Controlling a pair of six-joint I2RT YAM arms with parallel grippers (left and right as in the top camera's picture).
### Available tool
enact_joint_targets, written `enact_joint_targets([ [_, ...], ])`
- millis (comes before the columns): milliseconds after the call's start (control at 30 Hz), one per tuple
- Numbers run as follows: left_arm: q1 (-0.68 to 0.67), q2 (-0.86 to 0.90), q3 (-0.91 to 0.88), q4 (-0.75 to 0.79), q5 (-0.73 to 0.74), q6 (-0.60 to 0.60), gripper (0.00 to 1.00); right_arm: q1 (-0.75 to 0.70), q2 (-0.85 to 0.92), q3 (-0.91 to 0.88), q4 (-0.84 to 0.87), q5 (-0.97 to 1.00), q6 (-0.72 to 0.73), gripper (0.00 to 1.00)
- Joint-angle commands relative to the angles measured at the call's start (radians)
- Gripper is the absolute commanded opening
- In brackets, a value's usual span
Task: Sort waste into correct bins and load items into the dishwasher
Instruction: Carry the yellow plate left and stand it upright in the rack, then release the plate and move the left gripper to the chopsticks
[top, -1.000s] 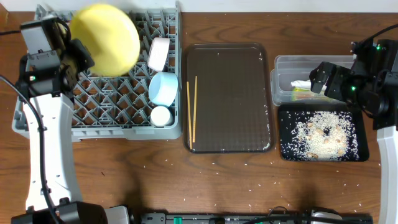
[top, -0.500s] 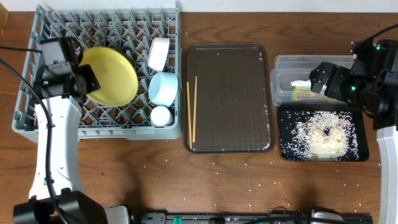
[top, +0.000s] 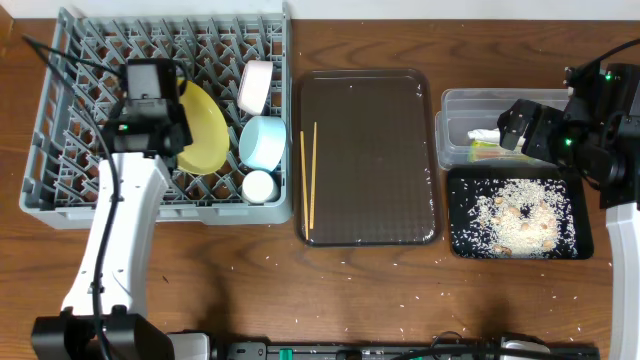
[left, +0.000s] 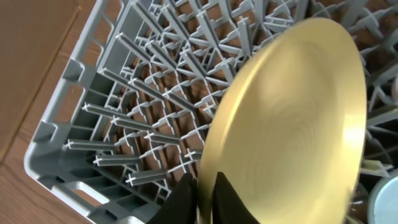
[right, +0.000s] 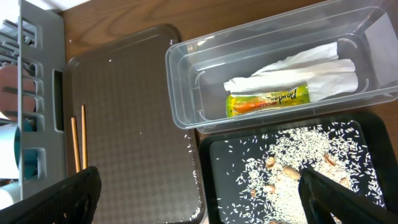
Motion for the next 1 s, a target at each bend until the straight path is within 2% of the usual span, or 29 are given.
enact_joint_targets([
  [0, -0.017, 0.001, 0.008, -0.003, -0.045, 0.009, 0.26, -0.008, 0.001, 0.002, -0.001, 0.002, -0.009, 0.99],
  [67, -0.017, 0.001, 0.008, -0.007, -0.024, 0.009, 0.42, -0.008, 0.001, 0.002, -0.001, 0.002, -0.009, 0.99],
  [133, -0.017, 0.001, 0.008, -0.011, 0.013, 0.009, 0.50, -0.008, 0.001, 0.002, -0.001, 0.002, -0.009, 0.99],
  [367, -0.018, -0.003, 0.010, -0.014, 0.113, 0.009, 0.62, -0.008, 0.001, 0.002, -0.001, 0.002, -0.009, 0.99],
  [500, -0.050, -0.041, 0.044, -0.035, 0.188, 0.008, 0.81, -0.008, 0.001, 0.002, -0.001, 0.002, -0.009, 0.99],
  [733, -0.193, -0.124, 0.142, -0.084, 0.186, -0.076, 0.85, -0.008, 0.001, 0.002, -0.001, 0.002, -0.009, 0.99],
  [967, -0.414, -0.070, 0.171, -0.129, 0.206, -0.211, 0.86, -0.008, 0.001, 0.002, -0.001, 0.002, -0.009, 0.99],
])
